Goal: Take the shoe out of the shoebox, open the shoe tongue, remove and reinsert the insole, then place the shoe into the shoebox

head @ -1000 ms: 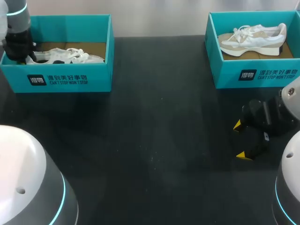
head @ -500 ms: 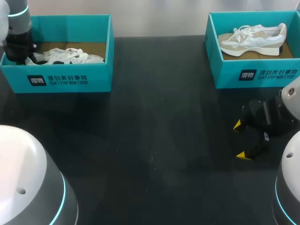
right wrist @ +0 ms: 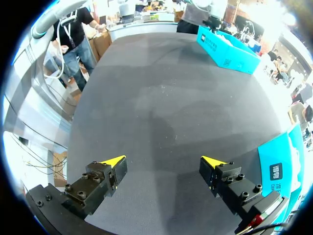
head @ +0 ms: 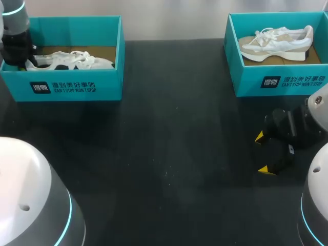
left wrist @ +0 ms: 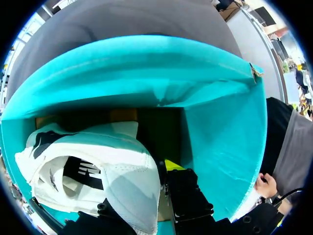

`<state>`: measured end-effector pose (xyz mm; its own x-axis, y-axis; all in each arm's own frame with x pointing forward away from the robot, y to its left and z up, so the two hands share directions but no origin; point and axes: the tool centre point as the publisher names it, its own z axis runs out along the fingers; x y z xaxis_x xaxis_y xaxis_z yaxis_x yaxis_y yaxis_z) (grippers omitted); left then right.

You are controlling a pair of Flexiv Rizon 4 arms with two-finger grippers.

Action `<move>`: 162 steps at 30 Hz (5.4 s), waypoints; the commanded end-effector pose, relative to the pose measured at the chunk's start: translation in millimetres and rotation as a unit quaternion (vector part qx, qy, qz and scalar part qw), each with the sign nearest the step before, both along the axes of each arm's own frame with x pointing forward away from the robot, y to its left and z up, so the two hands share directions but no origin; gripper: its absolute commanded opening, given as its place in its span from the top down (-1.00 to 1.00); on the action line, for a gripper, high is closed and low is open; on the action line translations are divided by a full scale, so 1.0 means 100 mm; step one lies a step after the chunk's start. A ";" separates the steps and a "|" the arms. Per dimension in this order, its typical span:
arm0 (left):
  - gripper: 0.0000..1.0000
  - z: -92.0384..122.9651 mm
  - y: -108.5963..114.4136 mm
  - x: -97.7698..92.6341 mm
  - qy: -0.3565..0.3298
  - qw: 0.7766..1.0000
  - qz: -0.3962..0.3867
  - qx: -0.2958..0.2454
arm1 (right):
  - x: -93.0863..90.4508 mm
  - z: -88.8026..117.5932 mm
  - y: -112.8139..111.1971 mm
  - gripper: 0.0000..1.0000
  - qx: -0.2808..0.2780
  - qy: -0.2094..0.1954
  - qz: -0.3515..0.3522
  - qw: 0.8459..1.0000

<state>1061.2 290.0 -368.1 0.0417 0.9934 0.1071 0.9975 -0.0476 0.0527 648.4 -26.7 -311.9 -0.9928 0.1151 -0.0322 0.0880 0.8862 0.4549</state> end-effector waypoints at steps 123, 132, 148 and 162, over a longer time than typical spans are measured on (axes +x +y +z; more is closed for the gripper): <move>-1.00 2.13 -0.14 -1.27 -0.002 0.998 0.010 -0.055 | 1.61 0.86 -0.48 -1.00 -0.148 0.064 -0.204 0.966; -1.00 2.13 -0.14 -1.27 -0.002 0.998 0.010 -0.055 | 2.03 1.03 -0.71 -1.00 -0.158 0.080 -0.235 0.956; -1.00 2.13 -0.14 -1.27 -0.002 0.998 0.010 -0.055 | 2.28 1.11 -0.74 -1.00 -0.152 0.067 -0.272 0.948; -1.00 2.13 -0.14 -1.27 -0.002 0.998 0.010 -0.055 | 3.35 1.43 -1.25 -1.00 -0.210 0.082 -0.472 0.853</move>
